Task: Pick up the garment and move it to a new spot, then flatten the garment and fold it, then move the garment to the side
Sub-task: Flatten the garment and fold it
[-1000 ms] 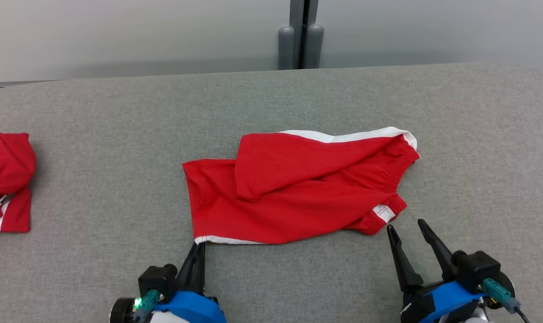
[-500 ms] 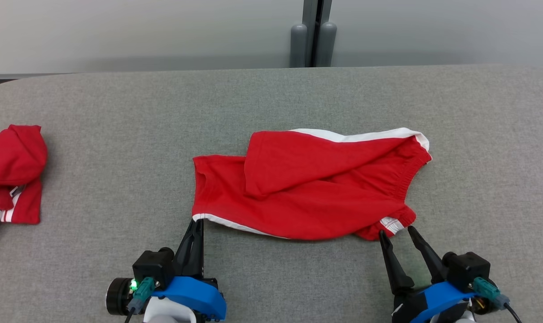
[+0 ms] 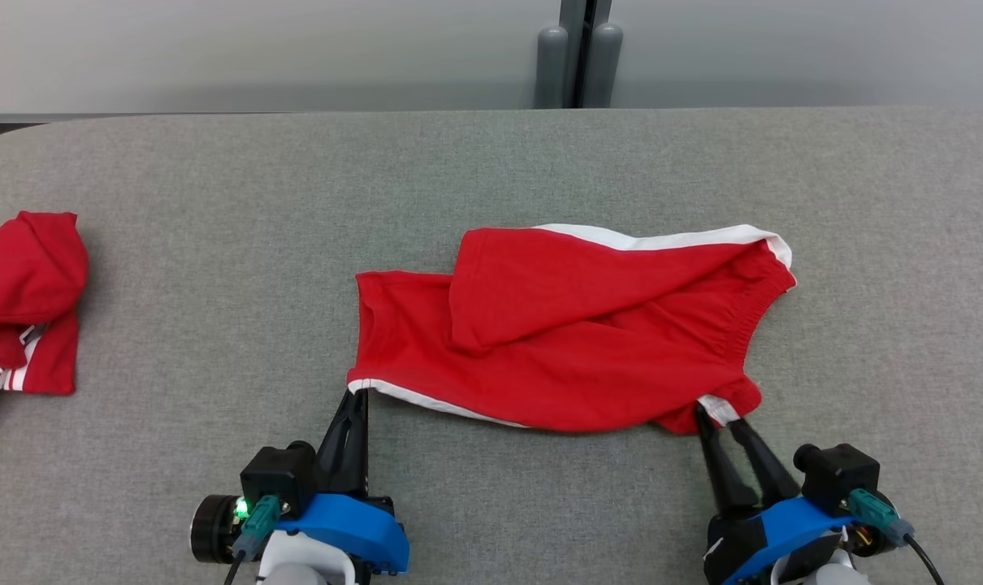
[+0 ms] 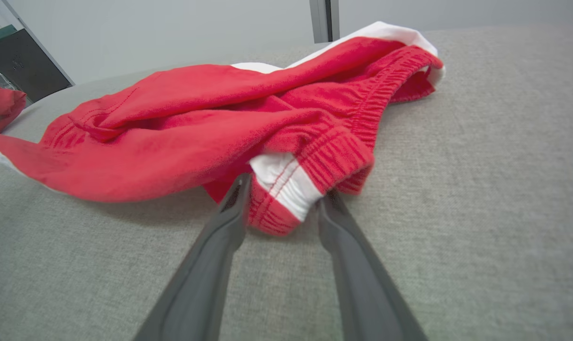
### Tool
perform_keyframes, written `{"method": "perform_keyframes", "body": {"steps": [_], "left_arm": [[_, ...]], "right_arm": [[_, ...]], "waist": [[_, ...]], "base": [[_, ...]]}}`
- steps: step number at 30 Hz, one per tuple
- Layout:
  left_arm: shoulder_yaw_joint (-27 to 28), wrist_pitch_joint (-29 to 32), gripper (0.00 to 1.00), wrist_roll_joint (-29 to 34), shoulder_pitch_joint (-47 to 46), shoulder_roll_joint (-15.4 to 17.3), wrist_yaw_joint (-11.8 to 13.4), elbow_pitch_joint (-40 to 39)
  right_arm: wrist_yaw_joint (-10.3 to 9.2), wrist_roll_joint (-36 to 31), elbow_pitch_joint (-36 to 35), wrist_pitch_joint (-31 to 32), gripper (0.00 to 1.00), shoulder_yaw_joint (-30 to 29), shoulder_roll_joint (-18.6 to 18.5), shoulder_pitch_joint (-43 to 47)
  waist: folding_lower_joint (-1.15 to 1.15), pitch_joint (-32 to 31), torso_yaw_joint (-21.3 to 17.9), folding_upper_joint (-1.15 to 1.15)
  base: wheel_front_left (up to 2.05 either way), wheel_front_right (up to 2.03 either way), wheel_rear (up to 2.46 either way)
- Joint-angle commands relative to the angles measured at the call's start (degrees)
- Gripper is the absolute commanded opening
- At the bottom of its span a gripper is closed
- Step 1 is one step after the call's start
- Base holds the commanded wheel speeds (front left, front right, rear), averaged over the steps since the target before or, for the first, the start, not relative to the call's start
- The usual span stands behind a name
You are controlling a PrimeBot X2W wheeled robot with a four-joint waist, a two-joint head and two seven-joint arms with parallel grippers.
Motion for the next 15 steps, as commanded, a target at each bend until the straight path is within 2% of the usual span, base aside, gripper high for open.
{"method": "perform_keyframes", "body": {"steps": [1,8,15], "left_arm": [[0.4,-0.2,0.0,0.1,-0.3,0.0,0.3,-0.1],[0.7,-0.2,0.0,-0.2,0.3,0.0,0.4,0.2],[3.2,-0.2,0.0,-0.8,1.8,0.0,0.8,-2.2]], "right_arm": [[0.01,0.2,-0.6,0.0,0.0,0.3,-0.3,-0.1],[0.01,0.7,-1.9,0.0,0.0,0.1,-1.0,1.4],[0.01,0.9,-5.4,0.0,0.0,0.1,-1.3,3.5]], "waist": [[0.0,0.0,-0.2,0.0],[0.0,-0.8,-0.8,0.0],[0.0,-5.1,-2.1,0.0]], "base": [[0.0,0.0,0.0],[0.0,0.0,0.0],[0.0,0.0,0.0]]}}
